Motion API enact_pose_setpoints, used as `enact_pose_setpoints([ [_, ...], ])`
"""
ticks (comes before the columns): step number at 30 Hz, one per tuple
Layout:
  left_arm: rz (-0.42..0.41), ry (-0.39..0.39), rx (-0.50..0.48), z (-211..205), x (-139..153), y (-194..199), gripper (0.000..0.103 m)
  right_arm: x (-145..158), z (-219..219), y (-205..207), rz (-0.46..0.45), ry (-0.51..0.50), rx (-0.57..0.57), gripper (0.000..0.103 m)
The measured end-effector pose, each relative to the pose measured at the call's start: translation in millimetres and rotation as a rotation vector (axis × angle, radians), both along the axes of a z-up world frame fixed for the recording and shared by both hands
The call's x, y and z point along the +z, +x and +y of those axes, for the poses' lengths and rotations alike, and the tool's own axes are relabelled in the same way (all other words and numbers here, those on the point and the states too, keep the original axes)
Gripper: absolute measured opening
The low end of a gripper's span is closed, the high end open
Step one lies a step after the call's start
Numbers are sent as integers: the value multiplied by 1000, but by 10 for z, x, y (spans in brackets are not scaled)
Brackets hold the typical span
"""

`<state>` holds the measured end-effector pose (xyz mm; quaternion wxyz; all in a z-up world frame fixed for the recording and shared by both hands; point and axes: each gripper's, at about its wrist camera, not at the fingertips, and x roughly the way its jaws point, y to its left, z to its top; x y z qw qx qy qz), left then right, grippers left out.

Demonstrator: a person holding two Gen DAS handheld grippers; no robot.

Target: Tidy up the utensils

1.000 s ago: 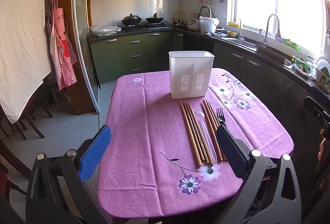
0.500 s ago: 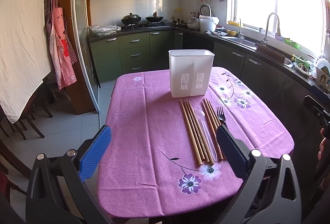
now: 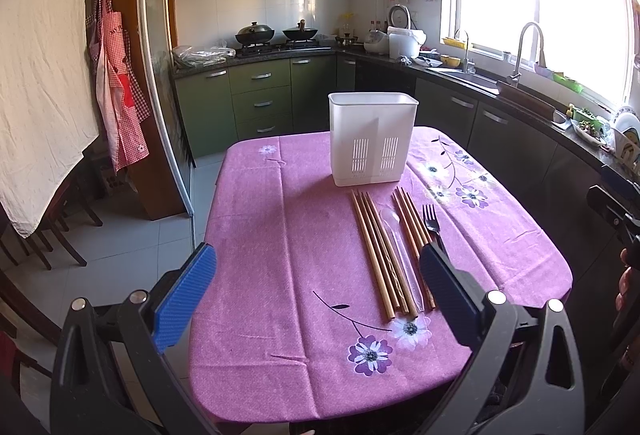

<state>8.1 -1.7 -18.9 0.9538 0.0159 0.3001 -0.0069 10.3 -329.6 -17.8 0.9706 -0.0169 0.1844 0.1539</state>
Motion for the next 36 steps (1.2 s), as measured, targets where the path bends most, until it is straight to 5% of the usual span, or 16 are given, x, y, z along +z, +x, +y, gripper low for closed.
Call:
enact_pose_setpoints([
  [31,9,1,2,23,-24,23,97,19,47,37,22,-7,9,99],
  [36,42,-23,-24,56,-53,168,97,-10,8,224,102,24,60,99],
])
